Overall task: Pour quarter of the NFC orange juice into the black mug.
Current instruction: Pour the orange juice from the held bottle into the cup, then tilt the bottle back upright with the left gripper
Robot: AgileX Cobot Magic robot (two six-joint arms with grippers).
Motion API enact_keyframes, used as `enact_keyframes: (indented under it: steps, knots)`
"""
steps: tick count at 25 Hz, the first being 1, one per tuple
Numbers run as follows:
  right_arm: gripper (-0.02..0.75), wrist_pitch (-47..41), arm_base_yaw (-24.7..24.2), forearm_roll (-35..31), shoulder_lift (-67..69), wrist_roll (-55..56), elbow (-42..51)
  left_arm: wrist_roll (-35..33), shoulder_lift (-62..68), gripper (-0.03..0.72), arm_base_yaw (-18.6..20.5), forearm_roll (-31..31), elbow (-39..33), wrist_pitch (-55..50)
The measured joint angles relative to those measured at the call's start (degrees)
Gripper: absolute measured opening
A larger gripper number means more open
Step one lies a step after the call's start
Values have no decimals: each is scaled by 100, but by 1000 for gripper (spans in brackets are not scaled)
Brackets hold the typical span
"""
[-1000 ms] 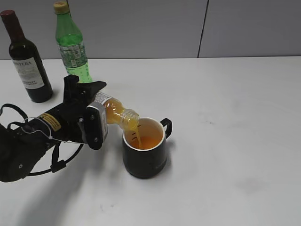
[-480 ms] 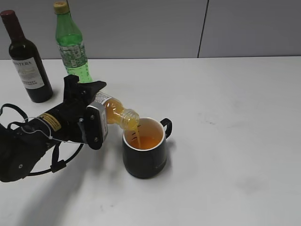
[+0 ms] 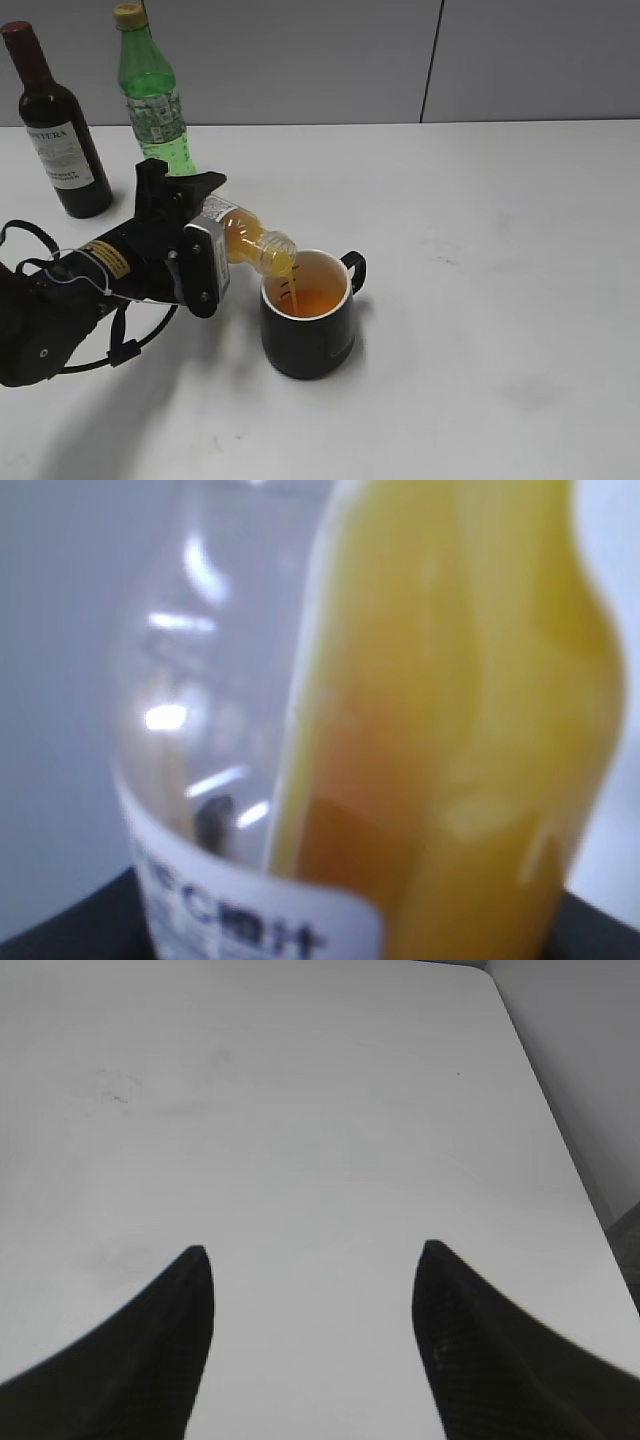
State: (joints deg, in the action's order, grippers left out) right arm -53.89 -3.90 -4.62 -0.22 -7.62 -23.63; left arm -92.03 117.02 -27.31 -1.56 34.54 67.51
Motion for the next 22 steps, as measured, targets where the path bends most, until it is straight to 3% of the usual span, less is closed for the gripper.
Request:
enact_keyframes:
  steps: [14,22]
  knots:
    - [480,0,0,0,0,0,0,519,-78,469,0,0,0,28]
    - [480,0,0,0,0,0,0,1560,-78,469,0,15,0,28]
